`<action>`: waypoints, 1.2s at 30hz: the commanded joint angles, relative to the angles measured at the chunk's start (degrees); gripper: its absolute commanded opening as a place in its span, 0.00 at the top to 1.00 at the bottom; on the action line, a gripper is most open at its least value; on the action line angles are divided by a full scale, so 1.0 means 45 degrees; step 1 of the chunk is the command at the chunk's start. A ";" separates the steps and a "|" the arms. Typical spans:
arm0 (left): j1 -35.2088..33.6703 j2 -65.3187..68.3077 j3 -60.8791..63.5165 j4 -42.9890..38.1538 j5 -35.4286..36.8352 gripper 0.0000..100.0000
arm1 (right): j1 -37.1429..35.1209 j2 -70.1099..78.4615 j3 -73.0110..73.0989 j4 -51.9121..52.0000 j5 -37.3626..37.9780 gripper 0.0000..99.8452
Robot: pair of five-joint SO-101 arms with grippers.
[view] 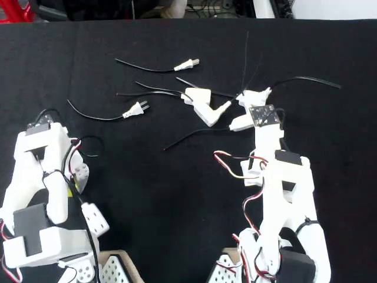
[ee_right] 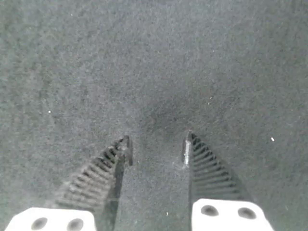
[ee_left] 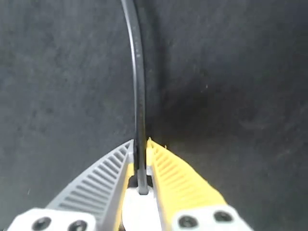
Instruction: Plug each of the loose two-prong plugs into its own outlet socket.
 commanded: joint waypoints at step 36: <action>-0.4015 -0.0625 0.2569 0.2716 -2.2291 0.80 | -0.0195 -0.0244 -0.0010 -0.0449 0.0020 0.83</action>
